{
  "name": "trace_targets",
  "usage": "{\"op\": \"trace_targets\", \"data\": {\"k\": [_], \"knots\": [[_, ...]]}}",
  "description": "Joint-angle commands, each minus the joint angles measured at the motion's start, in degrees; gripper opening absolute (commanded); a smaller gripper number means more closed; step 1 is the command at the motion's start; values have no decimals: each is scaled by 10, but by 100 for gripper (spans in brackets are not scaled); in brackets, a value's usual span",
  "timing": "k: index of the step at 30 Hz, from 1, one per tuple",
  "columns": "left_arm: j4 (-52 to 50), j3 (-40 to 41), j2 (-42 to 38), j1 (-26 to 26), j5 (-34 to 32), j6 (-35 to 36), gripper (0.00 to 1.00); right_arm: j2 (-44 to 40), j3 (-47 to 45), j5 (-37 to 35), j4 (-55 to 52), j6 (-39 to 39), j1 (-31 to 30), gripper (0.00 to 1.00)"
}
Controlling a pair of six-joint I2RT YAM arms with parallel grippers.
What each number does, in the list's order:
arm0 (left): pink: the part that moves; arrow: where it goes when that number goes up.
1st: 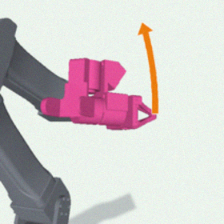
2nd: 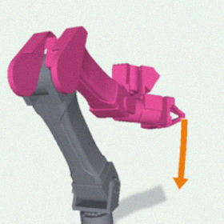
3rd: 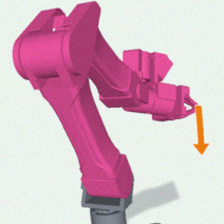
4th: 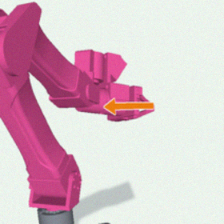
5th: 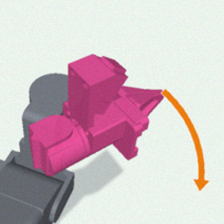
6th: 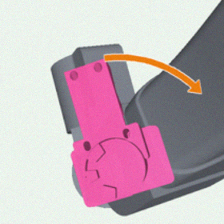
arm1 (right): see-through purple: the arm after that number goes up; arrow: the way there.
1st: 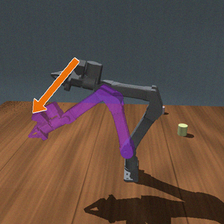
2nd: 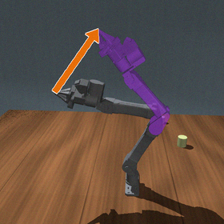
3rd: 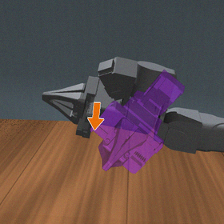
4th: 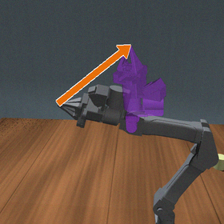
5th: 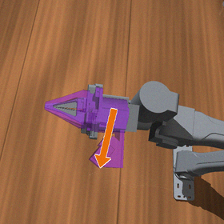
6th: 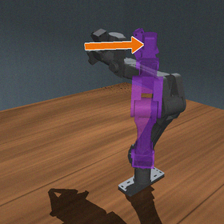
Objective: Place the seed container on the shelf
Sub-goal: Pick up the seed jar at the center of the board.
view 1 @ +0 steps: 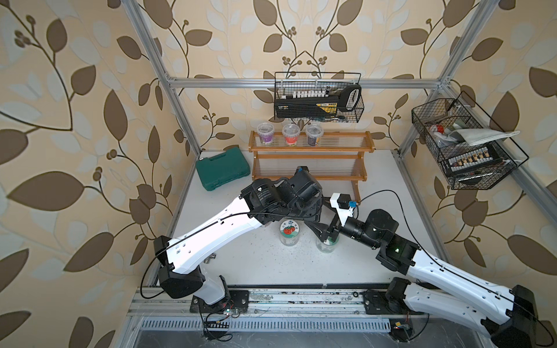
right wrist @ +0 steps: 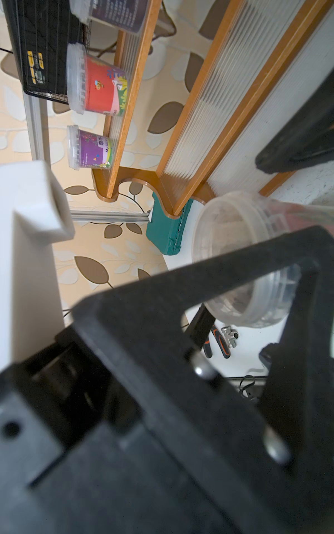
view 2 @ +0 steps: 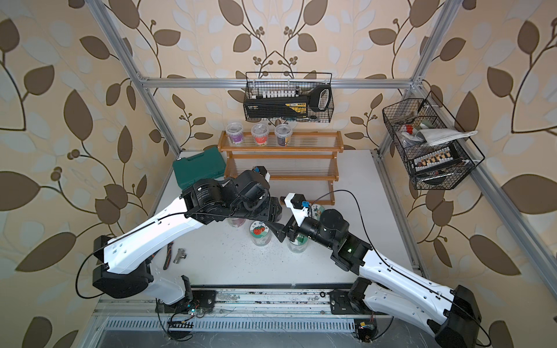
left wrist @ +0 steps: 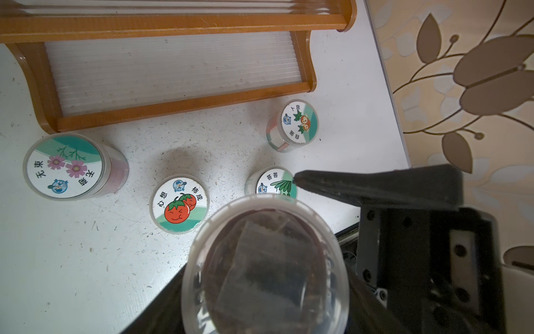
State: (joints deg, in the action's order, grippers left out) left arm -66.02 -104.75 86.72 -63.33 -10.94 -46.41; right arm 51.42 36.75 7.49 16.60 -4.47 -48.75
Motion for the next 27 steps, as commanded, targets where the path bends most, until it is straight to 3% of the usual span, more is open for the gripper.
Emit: {"op": "trace_targets", "data": {"k": [1, 12, 21, 27], "knots": [[18, 0, -21, 3, 15, 9, 50, 2, -4, 1, 19, 12, -4, 91], [19, -3, -22, 3, 21, 12, 51, 3, -2, -1, 9, 26, -4, 66], [20, -7, -24, 4, 15, 19, 52, 8, 1, 6, 8, 30, -4, 53], [23, 2, -35, 7, -5, 25, 77, 9, -1, 16, 10, 32, -4, 51]]}}
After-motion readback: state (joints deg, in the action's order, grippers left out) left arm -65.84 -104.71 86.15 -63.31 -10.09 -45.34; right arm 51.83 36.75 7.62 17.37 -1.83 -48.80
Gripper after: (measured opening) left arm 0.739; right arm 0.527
